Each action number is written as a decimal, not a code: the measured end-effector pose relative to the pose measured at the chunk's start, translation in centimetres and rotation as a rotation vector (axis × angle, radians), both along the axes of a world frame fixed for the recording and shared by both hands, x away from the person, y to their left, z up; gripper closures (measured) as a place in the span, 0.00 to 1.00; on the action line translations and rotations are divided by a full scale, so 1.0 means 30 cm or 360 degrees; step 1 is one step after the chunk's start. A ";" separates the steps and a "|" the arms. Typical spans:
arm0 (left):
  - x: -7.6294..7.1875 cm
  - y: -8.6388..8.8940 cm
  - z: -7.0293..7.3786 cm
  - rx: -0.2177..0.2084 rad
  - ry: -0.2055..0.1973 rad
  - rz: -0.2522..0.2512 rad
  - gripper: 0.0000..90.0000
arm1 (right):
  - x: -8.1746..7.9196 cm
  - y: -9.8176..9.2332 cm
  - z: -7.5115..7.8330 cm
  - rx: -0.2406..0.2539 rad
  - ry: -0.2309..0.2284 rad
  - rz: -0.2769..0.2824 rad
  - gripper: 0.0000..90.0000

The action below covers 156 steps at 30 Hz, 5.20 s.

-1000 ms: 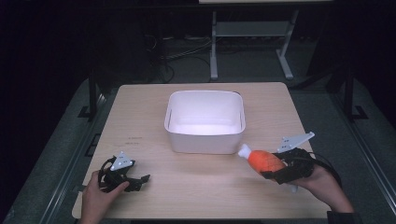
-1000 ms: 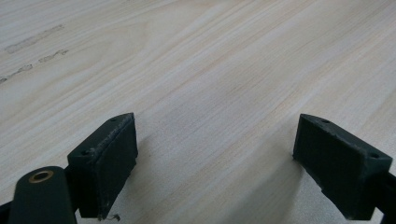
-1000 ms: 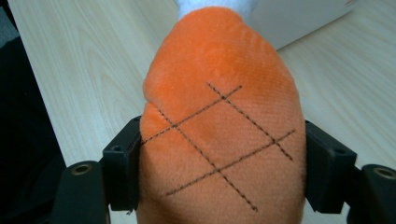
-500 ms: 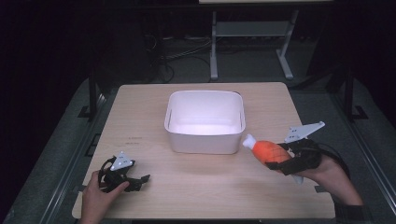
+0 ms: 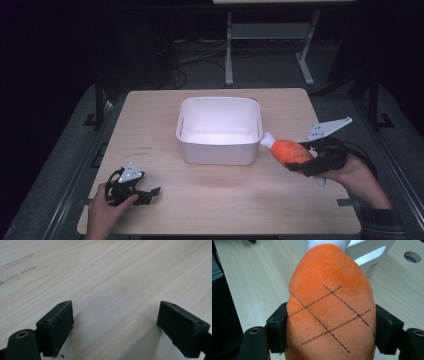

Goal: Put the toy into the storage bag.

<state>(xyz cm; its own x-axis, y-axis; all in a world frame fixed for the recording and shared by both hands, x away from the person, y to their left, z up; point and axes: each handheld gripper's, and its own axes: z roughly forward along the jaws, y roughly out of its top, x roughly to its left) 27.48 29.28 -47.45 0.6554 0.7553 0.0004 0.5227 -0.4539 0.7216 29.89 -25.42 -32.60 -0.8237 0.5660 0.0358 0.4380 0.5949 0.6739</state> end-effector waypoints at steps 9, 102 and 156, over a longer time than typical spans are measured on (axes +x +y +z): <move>0.000 0.000 0.000 0.0001 0.0000 0.0000 0.14 | 0.041 0.027 0.070 0.0009 -0.0040 0.0029 0.29; 0.001 0.001 0.000 0.0010 -0.0005 -0.0006 0.14 | 0.436 0.677 0.064 -0.0243 0.0007 0.0769 0.26; 0.001 0.001 0.000 0.0005 -0.0004 -0.0003 0.14 | 0.392 0.466 0.138 -0.0033 -0.0005 0.0461 0.14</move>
